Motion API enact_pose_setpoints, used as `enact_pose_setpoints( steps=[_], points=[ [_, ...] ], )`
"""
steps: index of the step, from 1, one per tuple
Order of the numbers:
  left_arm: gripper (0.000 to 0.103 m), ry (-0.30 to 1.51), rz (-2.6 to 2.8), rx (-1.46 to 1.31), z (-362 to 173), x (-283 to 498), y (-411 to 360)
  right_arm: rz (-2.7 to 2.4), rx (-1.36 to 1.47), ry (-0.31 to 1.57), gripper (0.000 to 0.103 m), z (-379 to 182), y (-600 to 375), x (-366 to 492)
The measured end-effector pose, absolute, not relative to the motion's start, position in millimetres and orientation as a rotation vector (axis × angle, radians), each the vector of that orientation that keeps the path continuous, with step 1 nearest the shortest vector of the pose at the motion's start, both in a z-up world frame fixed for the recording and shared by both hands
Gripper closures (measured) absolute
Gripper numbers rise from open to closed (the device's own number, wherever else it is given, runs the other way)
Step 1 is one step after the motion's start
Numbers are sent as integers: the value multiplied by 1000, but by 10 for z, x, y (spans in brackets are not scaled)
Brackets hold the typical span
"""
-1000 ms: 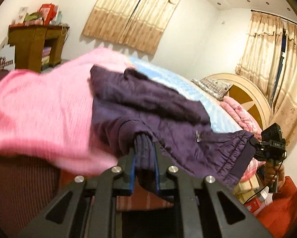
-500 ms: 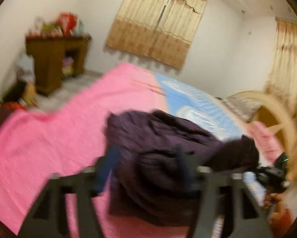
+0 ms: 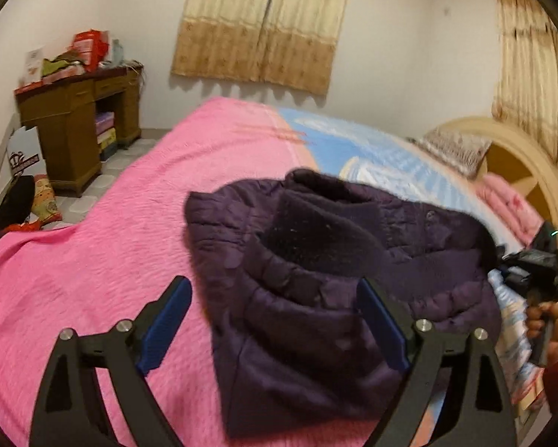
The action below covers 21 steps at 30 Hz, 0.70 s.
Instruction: Fold large clothes
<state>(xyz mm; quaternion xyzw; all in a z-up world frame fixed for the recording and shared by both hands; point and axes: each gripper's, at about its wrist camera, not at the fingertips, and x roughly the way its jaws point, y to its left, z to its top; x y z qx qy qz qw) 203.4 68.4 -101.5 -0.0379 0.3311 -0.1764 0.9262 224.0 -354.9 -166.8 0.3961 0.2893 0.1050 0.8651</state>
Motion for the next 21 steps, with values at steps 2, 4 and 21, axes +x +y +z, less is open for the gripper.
enact_pose_setpoints(
  steps=[2,4,21],
  points=[
    [11,717,-345,-102,-1093,2179,631,267,891,614,77,-1657,-3607,2215],
    [11,765,-330,-150,-1185,2295,634,316,943,561,45,-1585,-3691,2108],
    [29,740,-408,-154,-1181,2358,595,242,277,584,20,-1358,-3471,2224]
  ],
)
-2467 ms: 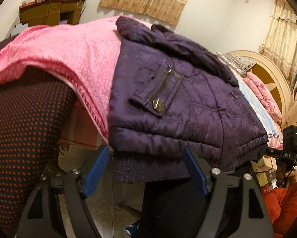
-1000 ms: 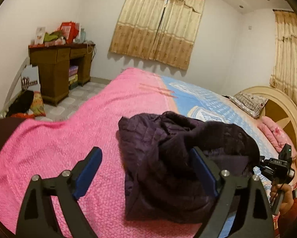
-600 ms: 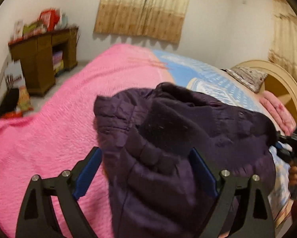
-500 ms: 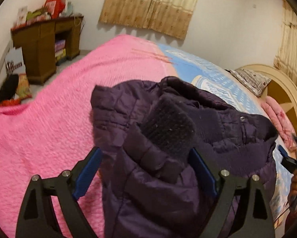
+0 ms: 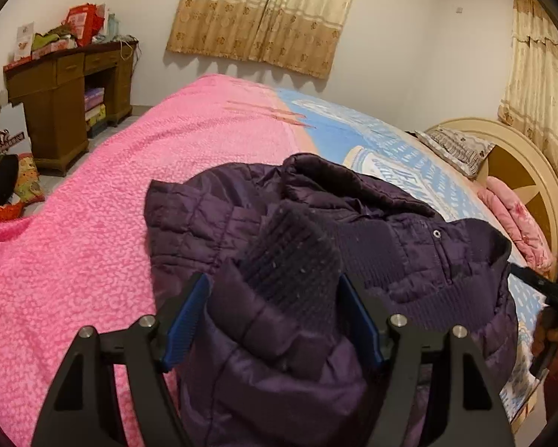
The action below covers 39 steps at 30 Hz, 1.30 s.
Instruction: Fold large clothes
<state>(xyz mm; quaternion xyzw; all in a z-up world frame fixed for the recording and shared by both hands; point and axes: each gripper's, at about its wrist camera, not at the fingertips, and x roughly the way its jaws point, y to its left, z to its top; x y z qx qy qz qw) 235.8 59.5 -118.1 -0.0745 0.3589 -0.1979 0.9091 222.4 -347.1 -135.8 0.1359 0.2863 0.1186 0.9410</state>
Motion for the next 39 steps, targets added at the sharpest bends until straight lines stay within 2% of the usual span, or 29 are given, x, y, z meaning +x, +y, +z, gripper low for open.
enact_pose_setpoints(
  steps=[2,3,4,5,7,10,20,25,29,34,37,39],
  points=[
    [29,752,-412,-157,-1225,2386,585,255,286,619,20,-1499,-3463,2421],
    [31,755,-410,-153,-1245,2409,570,263,287,634,25,-1546,-3453,2495],
    [38,755,-405,-144,-1252,2412,553,277,289,648,40,-1599,-3433,2552],
    [51,748,-406,-132,-1249,2398,538,269,280,668,46,-1638,-3404,2600],
    [68,734,-422,-114,-1229,2338,521,234,255,686,72,-1661,-3343,2612],
    [74,689,-452,-85,-1151,2163,502,187,255,641,76,-1572,-3335,2455],
    [75,587,-466,-216,-707,1901,669,104,215,466,78,-972,-3212,1886],
    [75,531,-467,-244,-415,1984,647,99,192,380,78,-618,-3163,1847],
    [75,524,-408,-279,-326,2368,626,65,187,329,78,-402,-3297,2126],
    [74,602,-262,-310,-766,3221,500,-32,225,388,79,-677,-3533,2810],
    [73,702,-145,-255,-1280,3656,377,-116,234,509,79,-1194,-3653,3310],
    [67,797,-106,-311,-1655,3841,432,-133,302,623,79,-1626,-3773,3577]
  ],
)
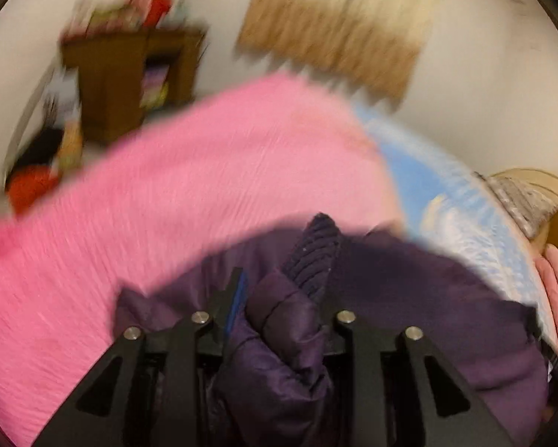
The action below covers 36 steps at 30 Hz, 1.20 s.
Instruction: Fold large clothes
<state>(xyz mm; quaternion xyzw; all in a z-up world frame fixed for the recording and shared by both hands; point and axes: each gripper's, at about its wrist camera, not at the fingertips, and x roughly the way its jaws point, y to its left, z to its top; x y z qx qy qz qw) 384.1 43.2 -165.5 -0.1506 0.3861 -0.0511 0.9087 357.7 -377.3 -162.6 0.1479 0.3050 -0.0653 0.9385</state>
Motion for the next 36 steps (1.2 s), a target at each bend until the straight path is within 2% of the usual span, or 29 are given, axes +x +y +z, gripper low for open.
enact_pose_setpoints(
  steps=[2,14,18,20,24,27,31,34,36],
  points=[
    [65,800,-111,-382,-1740,3866,527,-120,381,642,79,-1723,-3890,3651],
    [62,824,-59,-301,-1780,3937,374,-164,337,702,77,-1801,-3850,3768],
    [61,825,-56,-298,-1780,3918,375,-175,325,715,69,-1786,-3837,3781],
    [61,822,-53,-292,-1780,3911,375,-135,374,727,69,-1725,-3916,3759],
    [61,821,-49,-285,-1810,3857,351,-158,420,509,68,-1287,-3997,3221],
    [61,820,-49,-285,-1809,3857,352,-84,411,457,67,-1098,-3830,2943],
    [61,819,-48,-285,-1806,3866,341,70,259,554,67,-1103,-3317,3011],
    [61,819,-48,-286,-1805,3867,337,33,97,693,68,-1414,-3093,3351],
    [61,820,-50,-295,-1803,3867,343,9,89,715,69,-1680,-3157,3506]
  ],
)
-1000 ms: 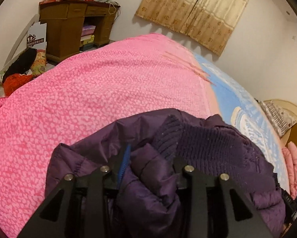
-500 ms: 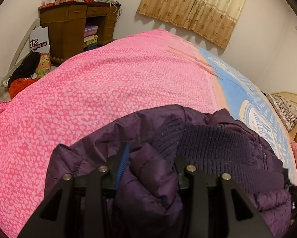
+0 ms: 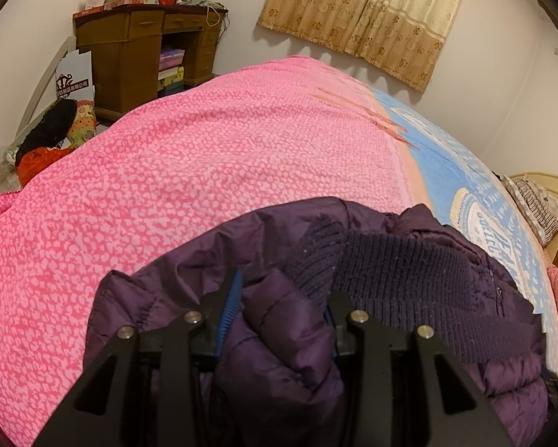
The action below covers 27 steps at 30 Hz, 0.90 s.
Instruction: Fold large clothes
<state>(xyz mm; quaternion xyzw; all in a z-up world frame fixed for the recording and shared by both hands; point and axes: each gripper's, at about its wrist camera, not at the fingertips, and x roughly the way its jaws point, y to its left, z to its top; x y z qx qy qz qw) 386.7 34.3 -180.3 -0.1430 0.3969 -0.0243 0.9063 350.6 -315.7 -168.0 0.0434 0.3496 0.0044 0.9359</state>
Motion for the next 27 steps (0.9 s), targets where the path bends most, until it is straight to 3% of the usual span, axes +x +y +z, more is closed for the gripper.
enact_pose_setpoints(
  steps=[11,12,13,14,18,20,21,23,24,25,26,27],
  points=[
    [60,815,-53,-298,-1778,3866,306,13,235,613,66,-1577,-3373,3377],
    [60,815,-56,-301,-1776,3866,311,19,284,560,54,-1491,-3454,3277],
    [60,815,-60,-304,-1777,3866,317,5,312,522,31,-1418,-3522,3212],
    [60,815,-69,-309,-1775,3867,318,-26,324,491,22,-1324,-3599,3174],
    [58,819,-84,-316,-1766,3869,342,-17,241,597,20,-1222,-3763,3500],
    [56,823,-94,-320,-1762,3873,343,4,191,707,35,-1338,-3770,3791],
    [55,825,-102,-323,-1761,3877,345,26,192,753,51,-1419,-3759,3917],
    [51,832,-129,-338,-1760,3892,353,5,134,852,57,-1585,-3678,4104],
    [51,835,-137,-344,-1758,3901,358,-8,103,858,68,-1610,-3630,4133],
    [54,833,-143,-347,-1750,3898,363,-19,73,842,82,-1590,-3583,4123],
    [65,826,-153,-346,-1738,3887,360,-51,37,810,82,-1547,-3536,4080],
    [68,817,-161,-340,-1715,3863,377,-60,29,765,83,-1497,-3511,4008]
  ],
)
